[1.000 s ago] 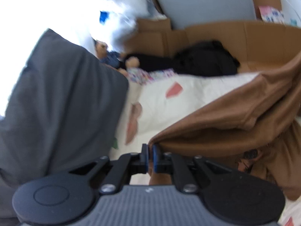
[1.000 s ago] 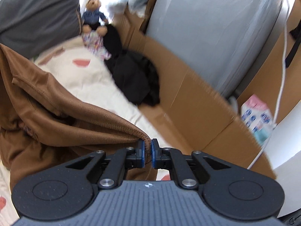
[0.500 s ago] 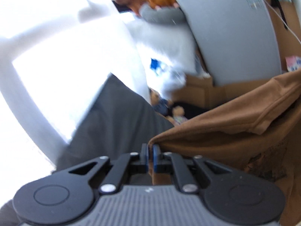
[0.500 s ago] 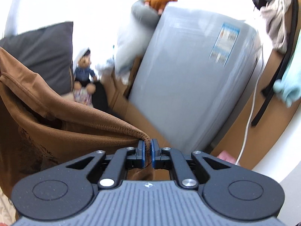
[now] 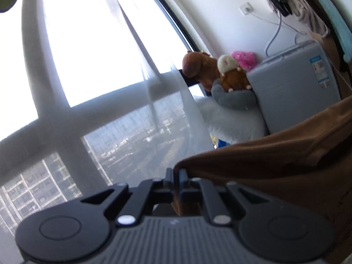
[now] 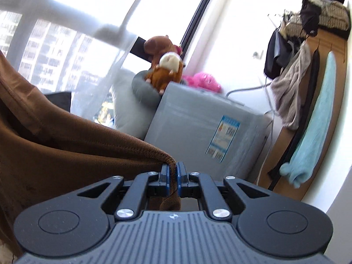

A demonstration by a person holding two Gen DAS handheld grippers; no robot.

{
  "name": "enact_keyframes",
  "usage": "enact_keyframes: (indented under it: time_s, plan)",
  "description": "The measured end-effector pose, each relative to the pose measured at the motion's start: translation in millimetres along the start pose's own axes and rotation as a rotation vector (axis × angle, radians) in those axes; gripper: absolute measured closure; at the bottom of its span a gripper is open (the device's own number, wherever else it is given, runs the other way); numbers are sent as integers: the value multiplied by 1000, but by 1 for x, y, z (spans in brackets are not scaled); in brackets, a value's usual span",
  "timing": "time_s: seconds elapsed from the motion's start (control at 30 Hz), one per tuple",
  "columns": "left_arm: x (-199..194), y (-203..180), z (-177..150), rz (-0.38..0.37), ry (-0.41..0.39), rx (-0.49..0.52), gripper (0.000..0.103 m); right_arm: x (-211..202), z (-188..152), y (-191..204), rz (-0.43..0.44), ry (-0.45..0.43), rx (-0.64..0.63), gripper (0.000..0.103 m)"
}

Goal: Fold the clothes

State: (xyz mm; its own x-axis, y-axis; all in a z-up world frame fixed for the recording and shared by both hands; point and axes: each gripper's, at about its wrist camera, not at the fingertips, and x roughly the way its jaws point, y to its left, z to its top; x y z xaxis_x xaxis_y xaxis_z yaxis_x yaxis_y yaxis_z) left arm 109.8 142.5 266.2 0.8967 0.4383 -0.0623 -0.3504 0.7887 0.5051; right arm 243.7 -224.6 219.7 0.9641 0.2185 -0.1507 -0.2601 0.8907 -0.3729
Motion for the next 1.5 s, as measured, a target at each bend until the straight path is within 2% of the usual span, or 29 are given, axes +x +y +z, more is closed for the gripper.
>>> enact_keyframes:
  time_s: [0.33,0.57,0.67,0.8,1.0,1.17,1.23,1.4,1.5]
  plan:
    - [-71,46,73,90,-138,9,99,-77,80,-26,-54,-155,-13,96]
    - [-134,70,77,73,-220,-59,99,-131,84,-40,-46,-232,-3,96]
    - [-163,74,64,63,-235,-85,99,-153,79,-41,-25,-251,0,97]
    - [-193,72,32,60,-218,-135,99,-183,65,-35,20,-265,-21,96]
    - [-229,62,-24,45,-167,-227,99,-218,28,-22,108,-271,-23,96]
    - [-256,42,-74,104,-151,-273,99,-237,-16,-6,179,-253,-16,96]
    - [-263,36,-89,102,-146,-304,99,-244,-33,1,197,-242,-5,96]
    - [-282,24,-108,73,-152,-284,99,-269,-64,5,197,-234,32,96]
    - [-301,27,-105,39,-193,-304,99,-288,-71,3,186,-243,63,97]
